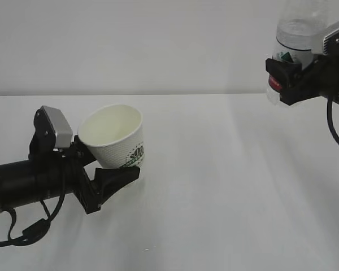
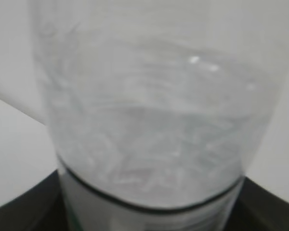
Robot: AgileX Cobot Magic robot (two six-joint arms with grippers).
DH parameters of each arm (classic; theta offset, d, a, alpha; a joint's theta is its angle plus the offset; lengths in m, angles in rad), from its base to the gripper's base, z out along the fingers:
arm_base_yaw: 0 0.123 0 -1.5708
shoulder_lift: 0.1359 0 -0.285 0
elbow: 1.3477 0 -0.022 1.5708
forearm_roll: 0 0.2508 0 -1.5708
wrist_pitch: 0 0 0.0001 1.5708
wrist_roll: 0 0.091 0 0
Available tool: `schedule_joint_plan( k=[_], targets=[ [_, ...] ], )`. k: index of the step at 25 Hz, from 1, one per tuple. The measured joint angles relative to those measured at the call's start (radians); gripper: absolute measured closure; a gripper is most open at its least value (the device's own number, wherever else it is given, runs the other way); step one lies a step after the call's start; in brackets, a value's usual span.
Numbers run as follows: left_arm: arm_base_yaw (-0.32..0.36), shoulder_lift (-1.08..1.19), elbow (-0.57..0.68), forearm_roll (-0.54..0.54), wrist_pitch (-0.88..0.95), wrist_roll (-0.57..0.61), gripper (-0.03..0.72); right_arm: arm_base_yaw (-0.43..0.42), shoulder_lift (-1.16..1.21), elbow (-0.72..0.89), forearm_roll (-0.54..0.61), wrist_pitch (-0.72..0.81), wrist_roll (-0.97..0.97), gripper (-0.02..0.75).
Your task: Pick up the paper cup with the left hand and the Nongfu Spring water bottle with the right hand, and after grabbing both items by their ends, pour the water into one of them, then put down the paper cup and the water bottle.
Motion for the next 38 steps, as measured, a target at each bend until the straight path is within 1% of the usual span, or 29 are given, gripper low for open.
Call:
schedule_joint_plan(
  k=[7, 11, 18, 22, 30, 35, 38],
  targets=[
    [0.0, -0.106, 0.002, 0.132, 0.004, -0.115, 0.124, 0.0, -0.069, 0.002, -0.133, 0.073, 0.077, 0.233],
    [0.0, -0.154, 0.002, 0.211, 0.025, -0.178, 0.124, 0.0, -0.106, 0.002, -0.202, 0.086, 0.133, 0.233],
    [-0.009, -0.203, 0.002, 0.338, 0.051, -0.261, 0.124, 0.0, -0.152, 0.002, -0.377, 0.107, 0.227, 0.233],
    [-0.066, -0.21, 0.004, 0.356, 0.084, -0.267, 0.124, 0.0, -0.169, 0.002, -0.484, 0.107, 0.274, 0.233],
    [-0.238, -0.211, -0.007, 0.354, 0.156, -0.269, 0.124, 0.0, -0.206, 0.004, -0.614, 0.105, 0.3, 0.234],
    [-0.321, -0.211, -0.087, 0.341, 0.191, -0.297, 0.124, 0.0, -0.232, 0.004, -0.66, 0.095, 0.309, 0.234],
    [-0.347, -0.211, -0.142, 0.341, 0.25, -0.306, 0.124, 0.0, -0.25, 0.004, -0.664, 0.078, 0.311, 0.233]
  ],
)
